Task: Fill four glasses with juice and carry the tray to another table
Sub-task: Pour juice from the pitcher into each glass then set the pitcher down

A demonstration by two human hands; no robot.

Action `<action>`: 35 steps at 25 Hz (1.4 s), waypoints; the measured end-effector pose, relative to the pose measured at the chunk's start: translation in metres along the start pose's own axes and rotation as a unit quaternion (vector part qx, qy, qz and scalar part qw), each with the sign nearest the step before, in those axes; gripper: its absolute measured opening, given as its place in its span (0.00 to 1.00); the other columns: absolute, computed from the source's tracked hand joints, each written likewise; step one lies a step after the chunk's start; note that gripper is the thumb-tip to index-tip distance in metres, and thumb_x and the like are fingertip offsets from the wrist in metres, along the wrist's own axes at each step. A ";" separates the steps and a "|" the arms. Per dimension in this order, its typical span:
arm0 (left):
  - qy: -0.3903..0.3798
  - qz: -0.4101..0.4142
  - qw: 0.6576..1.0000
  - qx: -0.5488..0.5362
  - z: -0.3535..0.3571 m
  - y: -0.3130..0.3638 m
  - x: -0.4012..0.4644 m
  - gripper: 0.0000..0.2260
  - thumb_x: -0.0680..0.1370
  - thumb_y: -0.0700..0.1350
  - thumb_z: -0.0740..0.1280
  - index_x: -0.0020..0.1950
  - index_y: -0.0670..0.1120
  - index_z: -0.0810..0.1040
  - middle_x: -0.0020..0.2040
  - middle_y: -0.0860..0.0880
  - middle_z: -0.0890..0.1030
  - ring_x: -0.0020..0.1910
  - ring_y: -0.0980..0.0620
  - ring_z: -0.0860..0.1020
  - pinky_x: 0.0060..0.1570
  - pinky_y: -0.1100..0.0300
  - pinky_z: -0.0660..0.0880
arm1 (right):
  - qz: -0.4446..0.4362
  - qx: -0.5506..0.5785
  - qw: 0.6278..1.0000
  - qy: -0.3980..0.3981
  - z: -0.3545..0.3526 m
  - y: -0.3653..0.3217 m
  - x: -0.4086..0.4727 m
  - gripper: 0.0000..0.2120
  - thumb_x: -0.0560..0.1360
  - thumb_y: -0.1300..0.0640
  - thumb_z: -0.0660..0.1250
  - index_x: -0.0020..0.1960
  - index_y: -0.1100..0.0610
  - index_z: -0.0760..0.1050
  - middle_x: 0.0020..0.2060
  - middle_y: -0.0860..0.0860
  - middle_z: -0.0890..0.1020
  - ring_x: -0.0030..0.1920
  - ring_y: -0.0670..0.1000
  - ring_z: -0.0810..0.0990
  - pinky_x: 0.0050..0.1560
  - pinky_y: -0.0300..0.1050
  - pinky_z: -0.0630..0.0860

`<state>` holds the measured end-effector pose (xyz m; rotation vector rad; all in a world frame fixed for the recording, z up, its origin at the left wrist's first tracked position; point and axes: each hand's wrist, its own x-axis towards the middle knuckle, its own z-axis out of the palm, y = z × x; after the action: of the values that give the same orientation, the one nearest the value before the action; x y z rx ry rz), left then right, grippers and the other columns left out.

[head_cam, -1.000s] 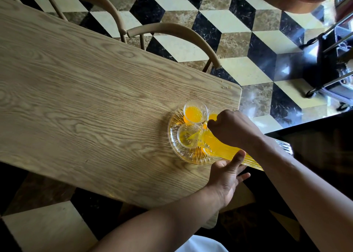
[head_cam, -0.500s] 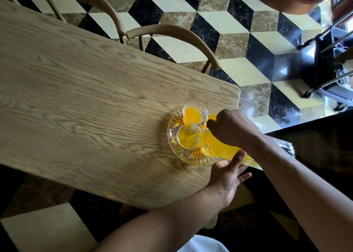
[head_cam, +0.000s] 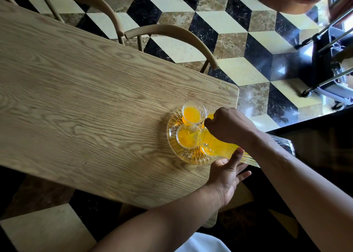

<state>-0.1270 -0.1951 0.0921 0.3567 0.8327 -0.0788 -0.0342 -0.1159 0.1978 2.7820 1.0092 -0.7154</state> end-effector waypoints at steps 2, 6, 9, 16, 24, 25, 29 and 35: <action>0.004 0.000 1.000 -0.004 0.000 0.001 -0.001 0.52 0.44 0.65 0.86 0.59 0.38 0.76 0.66 0.35 0.82 0.63 0.39 0.83 0.46 0.54 0.84 | -0.003 -0.003 1.000 0.001 0.000 -0.001 0.000 0.24 0.80 0.45 0.60 0.31 0.59 0.67 0.27 0.54 0.72 0.27 0.55 0.69 0.30 0.40 0.66; 0.004 0.001 1.000 -0.010 0.000 0.002 -0.004 0.58 0.45 0.65 0.86 0.65 0.35 0.73 0.66 0.34 0.81 0.63 0.40 0.83 0.45 0.54 0.84 | -0.006 -0.013 1.000 0.000 -0.001 -0.004 -0.001 0.24 0.80 0.45 0.60 0.31 0.59 0.67 0.28 0.54 0.72 0.27 0.55 0.69 0.30 0.40 0.65; 0.002 0.001 1.000 -0.021 0.001 0.003 -0.004 0.65 0.45 0.64 0.87 0.73 0.33 0.68 0.67 0.33 0.80 0.63 0.39 0.83 0.45 0.54 0.85 | -0.005 -0.020 1.000 -0.001 -0.003 -0.005 -0.002 0.23 0.80 0.45 0.60 0.32 0.60 0.69 0.29 0.54 0.73 0.27 0.54 0.70 0.30 0.40 0.66; -0.013 0.006 0.999 -0.041 0.003 0.000 -0.005 0.54 0.45 0.64 0.87 0.62 0.36 0.76 0.66 0.32 0.80 0.62 0.39 0.83 0.45 0.55 0.84 | -0.010 -0.033 0.999 -0.007 -0.004 -0.008 -0.002 0.23 0.80 0.46 0.60 0.33 0.60 0.70 0.31 0.54 0.75 0.28 0.54 0.72 0.29 0.40 0.67; -0.025 0.009 0.997 -0.076 0.007 0.003 -0.003 0.51 0.48 0.63 0.87 0.61 0.37 0.76 0.67 0.32 0.80 0.63 0.40 0.84 0.46 0.53 0.85 | -0.025 -0.058 0.998 -0.001 -0.002 -0.013 0.001 0.22 0.79 0.46 0.60 0.34 0.60 0.71 0.31 0.54 0.76 0.29 0.55 0.74 0.30 0.39 0.67; -0.027 0.008 0.997 -0.077 0.007 0.002 -0.002 0.48 0.48 0.63 0.87 0.58 0.38 0.77 0.66 0.32 0.80 0.62 0.41 0.84 0.45 0.53 0.84 | -0.027 -0.059 0.998 -0.001 -0.002 -0.013 0.002 0.22 0.79 0.46 0.60 0.34 0.60 0.71 0.31 0.54 0.76 0.29 0.55 0.74 0.30 0.39 0.67; -0.038 0.011 0.994 -0.098 0.009 0.002 0.002 0.42 0.49 0.62 0.87 0.54 0.41 0.78 0.59 0.37 0.84 0.59 0.42 0.84 0.44 0.55 0.84 | -0.037 -0.072 0.997 -0.005 -0.003 -0.019 0.004 0.21 0.79 0.46 0.60 0.35 0.60 0.72 0.32 0.54 0.76 0.30 0.54 0.75 0.31 0.39 0.69; -0.016 -0.007 0.993 -0.115 0.010 0.013 -0.002 0.17 0.74 0.52 0.76 0.52 0.42 0.77 0.48 0.44 0.85 0.51 0.48 0.86 0.46 0.53 0.84 | -0.041 -0.096 0.995 -0.002 -0.003 -0.027 0.007 0.20 0.79 0.48 0.60 0.33 0.59 0.69 0.31 0.53 0.74 0.28 0.52 0.73 0.29 0.38 0.66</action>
<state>-0.1186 -0.1862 0.1030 0.1332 0.8037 -0.0016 -0.0454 -0.0899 0.1993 2.5873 1.1321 -0.5992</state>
